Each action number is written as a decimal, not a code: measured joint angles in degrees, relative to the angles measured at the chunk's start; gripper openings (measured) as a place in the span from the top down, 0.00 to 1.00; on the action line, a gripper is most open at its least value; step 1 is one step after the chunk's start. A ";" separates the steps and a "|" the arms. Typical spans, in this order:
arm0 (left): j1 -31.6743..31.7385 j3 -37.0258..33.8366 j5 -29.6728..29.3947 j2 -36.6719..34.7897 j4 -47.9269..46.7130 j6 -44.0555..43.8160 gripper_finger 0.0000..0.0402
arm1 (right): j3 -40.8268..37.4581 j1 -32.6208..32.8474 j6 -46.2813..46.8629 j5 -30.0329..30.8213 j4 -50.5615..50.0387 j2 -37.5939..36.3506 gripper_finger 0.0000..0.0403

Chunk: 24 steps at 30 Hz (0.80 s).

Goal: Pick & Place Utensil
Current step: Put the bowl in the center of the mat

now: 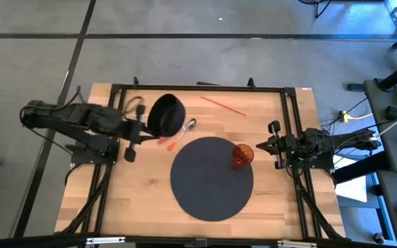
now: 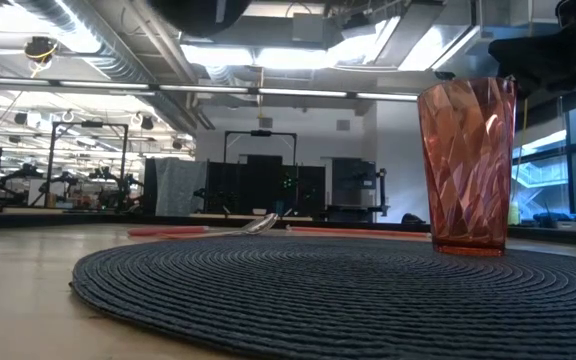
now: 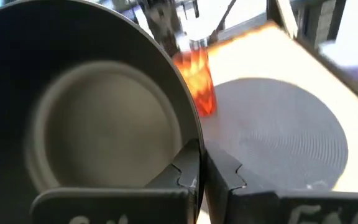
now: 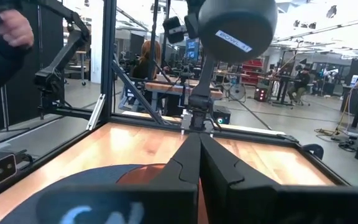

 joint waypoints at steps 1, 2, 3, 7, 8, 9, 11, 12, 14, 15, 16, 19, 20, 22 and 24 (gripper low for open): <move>0.08 -3.73 0.37 -3.09 3.04 -0.33 0.99 | 0.00 0.00 -0.39 0.03 0.00 0.00 0.99; 0.08 -7.40 0.35 -6.06 6.18 -0.67 0.99 | 0.00 0.01 -0.65 0.01 0.02 0.01 0.99; 0.02 -11.23 0.37 -9.04 9.82 -1.05 0.99 | 0.00 0.00 -0.74 0.04 0.02 0.01 0.99; 0.01 -24.64 0.31 -19.99 20.73 -2.22 0.99 | 0.00 0.01 -0.63 0.05 0.02 -0.01 0.99; 0.01 -27.51 0.26 -22.60 22.82 -2.28 0.99 | 0.00 0.01 -0.48 0.05 0.00 0.01 0.99; 0.01 -30.33 0.12 -25.23 24.78 -2.31 0.99 | 0.00 0.01 -0.30 0.05 0.02 0.01 0.99; -0.11 -35.51 -0.03 -30.12 28.69 -2.29 0.99 | 0.00 -0.01 -0.30 0.02 0.01 0.00 0.99; -0.34 -37.76 -0.07 -32.43 30.26 -2.10 0.99 | 0.00 0.01 -0.30 -0.04 0.00 0.00 0.99; -0.66 -42.23 -1.14 -36.79 32.85 -1.18 0.99 | 0.00 0.00 -0.30 -0.02 0.00 -0.01 0.99; -0.79 -44.19 -1.76 -38.53 33.89 -0.70 0.99 | 0.00 0.00 -0.30 -0.01 -0.06 0.00 0.99; -0.82 -46.09 -2.22 -40.17 34.54 -0.11 0.99 | 0.00 0.00 -0.31 -0.01 -0.20 0.00 0.99; -0.82 -49.46 -2.56 -43.98 35.96 1.05 0.99 | 0.00 0.00 -0.40 0.01 -0.35 -0.01 0.99; -0.82 -49.92 -2.66 -44.96 36.01 1.11 0.99 | 0.00 -0.01 -0.50 0.03 -0.37 0.01 0.99; -0.82 -50.64 -2.69 -46.23 36.15 1.16 0.99 | 0.00 -0.01 -0.54 0.03 -0.39 0.00 0.99; -0.82 -50.79 -2.65 -47.05 34.73 1.17 0.99 | 0.00 0.01 -0.53 0.03 -0.39 0.01 0.99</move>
